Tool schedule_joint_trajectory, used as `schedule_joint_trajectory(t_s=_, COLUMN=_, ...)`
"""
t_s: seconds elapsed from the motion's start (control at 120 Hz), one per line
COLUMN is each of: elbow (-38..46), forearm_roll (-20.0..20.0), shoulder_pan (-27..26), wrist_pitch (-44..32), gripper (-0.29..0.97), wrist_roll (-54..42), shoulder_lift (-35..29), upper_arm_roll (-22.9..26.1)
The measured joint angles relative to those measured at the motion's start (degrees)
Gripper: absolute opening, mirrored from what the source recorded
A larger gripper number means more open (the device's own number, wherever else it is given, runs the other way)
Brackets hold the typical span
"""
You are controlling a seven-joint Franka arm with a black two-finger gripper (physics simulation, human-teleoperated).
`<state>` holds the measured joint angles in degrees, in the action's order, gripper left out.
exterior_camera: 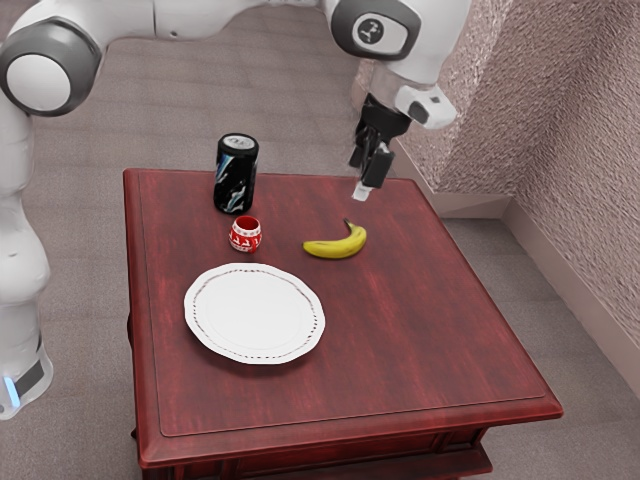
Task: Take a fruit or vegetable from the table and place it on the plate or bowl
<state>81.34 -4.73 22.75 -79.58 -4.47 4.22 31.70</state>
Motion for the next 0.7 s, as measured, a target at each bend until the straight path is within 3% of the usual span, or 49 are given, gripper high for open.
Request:
schedule_joint_trajectory(t_s=0.367, elbow=0.31, forearm_roll=-0.35, shoulder_pan=1.17, wrist_pitch=-8.03, gripper=0.68, wrist_roll=-1.63, shoulder_lift=0.45, upper_arm_roll=-1.34)
schedule_joint_trajectory(t_s=0.575, elbow=1.61, forearm_roll=-5.07, shoulder_pan=0.38, wrist_pitch=-8.78, gripper=0.68, wrist_roll=0.27, shoulder_lift=3.72, upper_arm_roll=-1.42)
schedule_joint_trajectory(t_s=0.7, elbow=5.45, forearm_roll=0.83, shoulder_pan=0.77, wrist_pitch=-9.18, gripper=0.68, wrist_roll=6.54, shoulder_lift=4.29, upper_arm_roll=-4.8)
